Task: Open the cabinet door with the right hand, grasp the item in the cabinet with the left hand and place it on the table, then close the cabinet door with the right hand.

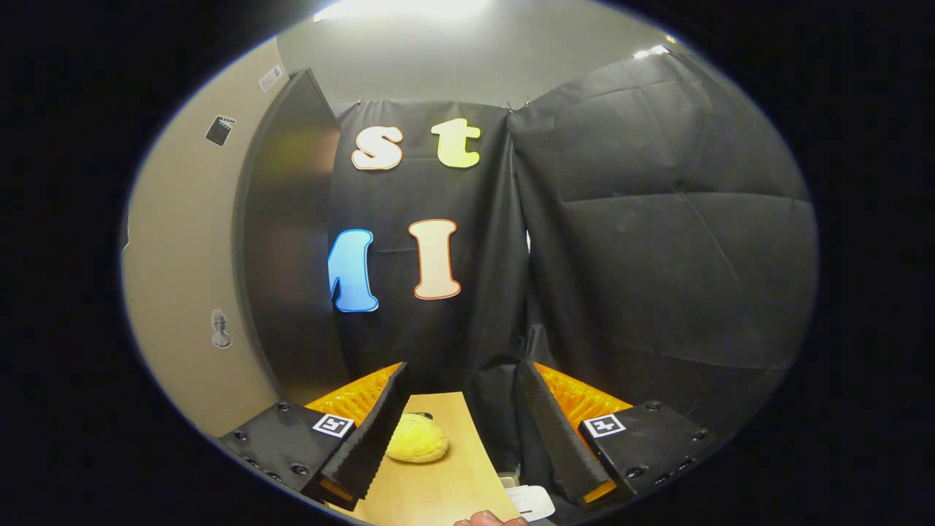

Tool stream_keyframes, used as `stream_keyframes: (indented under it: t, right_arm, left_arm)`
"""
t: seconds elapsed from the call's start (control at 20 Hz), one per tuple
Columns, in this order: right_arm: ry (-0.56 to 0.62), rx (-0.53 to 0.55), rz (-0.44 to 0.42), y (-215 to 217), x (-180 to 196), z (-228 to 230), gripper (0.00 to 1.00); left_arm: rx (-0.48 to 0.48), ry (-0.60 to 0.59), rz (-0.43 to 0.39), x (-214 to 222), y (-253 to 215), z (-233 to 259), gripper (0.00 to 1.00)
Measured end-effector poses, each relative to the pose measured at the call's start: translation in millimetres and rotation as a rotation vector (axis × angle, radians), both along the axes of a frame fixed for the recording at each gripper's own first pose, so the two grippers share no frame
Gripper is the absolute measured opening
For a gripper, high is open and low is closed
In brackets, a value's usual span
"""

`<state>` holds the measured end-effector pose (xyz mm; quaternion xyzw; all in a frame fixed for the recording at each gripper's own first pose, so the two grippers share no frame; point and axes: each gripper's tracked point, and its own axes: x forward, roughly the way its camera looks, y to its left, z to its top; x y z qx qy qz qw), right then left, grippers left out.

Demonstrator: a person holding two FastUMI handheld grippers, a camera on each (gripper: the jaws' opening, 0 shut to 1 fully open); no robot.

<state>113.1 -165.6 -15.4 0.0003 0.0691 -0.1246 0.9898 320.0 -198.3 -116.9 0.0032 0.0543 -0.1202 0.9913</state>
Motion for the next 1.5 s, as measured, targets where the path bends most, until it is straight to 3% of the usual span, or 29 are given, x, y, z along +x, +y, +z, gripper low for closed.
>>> stream_keyframes:
  t: [0.35,0.75,0.9,1.05,1.1,1.45,1.5]
  right_arm:
    - [-0.022,-0.027,-0.025,11,-28,11,0.99]
    - [-0.026,-0.002,-0.088,25,-63,8,0.97]
    - [-0.010,0.045,-0.125,24,-81,-1,0.97]
    - [0.016,0.162,-0.179,24,-101,-16,0.98]
    - [0.028,0.176,-0.200,21,-108,-20,0.92]
    - [0.034,0.126,-0.273,19,-142,-19,0.92]
    - [0.045,0.129,-0.281,22,-145,-24,0.96]
  left_arm:
    - [0.028,-0.052,-0.018,-61,56,9,0.51]
    - [0.073,-0.070,-0.057,-124,113,-33,0.50]
    - [0.107,-0.088,-0.067,-160,131,-71,0.49]
    - [0.125,-0.078,-0.081,-178,142,-117,0.49]
    - [0.122,-0.066,-0.082,-185,146,-134,0.49]
    - [0.093,0.012,-0.019,-224,176,-250,0.51]
    - [0.093,0.021,-0.005,-227,181,-266,0.51]
